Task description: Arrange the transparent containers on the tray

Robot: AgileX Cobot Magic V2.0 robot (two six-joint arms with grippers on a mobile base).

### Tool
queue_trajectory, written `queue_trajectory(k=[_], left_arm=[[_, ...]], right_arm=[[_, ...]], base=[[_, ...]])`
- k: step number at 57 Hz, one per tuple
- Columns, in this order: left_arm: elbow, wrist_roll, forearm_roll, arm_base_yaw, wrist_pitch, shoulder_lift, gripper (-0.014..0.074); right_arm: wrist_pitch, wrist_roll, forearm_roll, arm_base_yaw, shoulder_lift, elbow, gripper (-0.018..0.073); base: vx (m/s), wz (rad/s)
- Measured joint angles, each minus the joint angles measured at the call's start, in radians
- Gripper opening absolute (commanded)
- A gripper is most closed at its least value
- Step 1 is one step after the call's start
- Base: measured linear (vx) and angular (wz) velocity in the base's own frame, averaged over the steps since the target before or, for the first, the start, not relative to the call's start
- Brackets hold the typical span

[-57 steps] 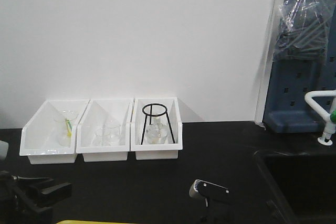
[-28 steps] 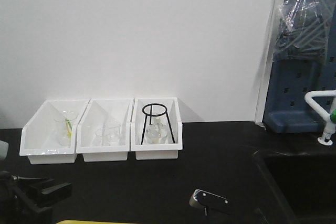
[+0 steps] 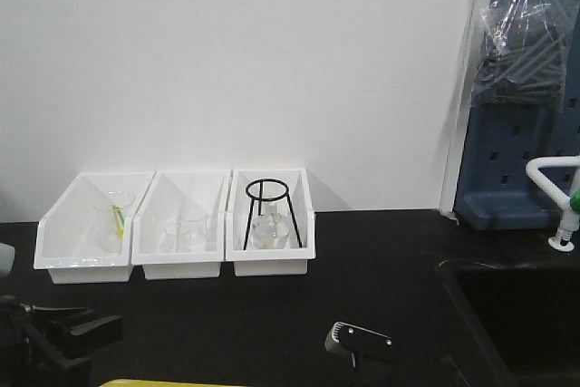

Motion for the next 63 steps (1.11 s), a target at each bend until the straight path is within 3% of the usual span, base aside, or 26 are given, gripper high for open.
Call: queue_trajectory(k=[4,10,17,28,43,51,63], left_arm=[[0.0,0.0,0.0,0.0,-0.01,0.0,0.0166],[0.0,0.0,0.0,0.0,-0.043,0.0,-0.001],[0.0,0.0,0.0,0.0,-0.1,-0.002,-0.0007],[0.015,0.0,0.0,0.0,-0.146,-0.069,-0.0003],[0.112,-0.012,0.0,0.0,-0.154,-0.25,-0.0001],[0.157,-0.013,0.0,0.0,-0.152,-0.332,-0.0001],[0.163,-0.015,0.0,0.0,-0.157,-0.421,-0.0001]], right_arm=[[0.004,-0.003,-0.039,0.0,-0.025,0.001,0.0342],[0.015,-0.004,-0.133,0.0,-0.09,0.001,0.0188],[0.066,-0.004,-0.282,0.0,-0.204,0.001,-0.0015],[0.203,-0.006,-0.521,0.0,-0.41,0.004,-0.0013],[0.287,-0.007,-0.68,0.0,-0.643,0.008,-0.0013],[0.177,-0.007,-0.737,0.0,-0.737,0.072,-0.0013],[0.029,-0.007,-0.744,0.0,-0.819,0.214,-0.0013]], base=[[0.0,0.0],[0.0,0.0],[0.0,0.0],[0.0,0.0],[0.0,0.0],[0.0,0.0],[0.0,0.0]])
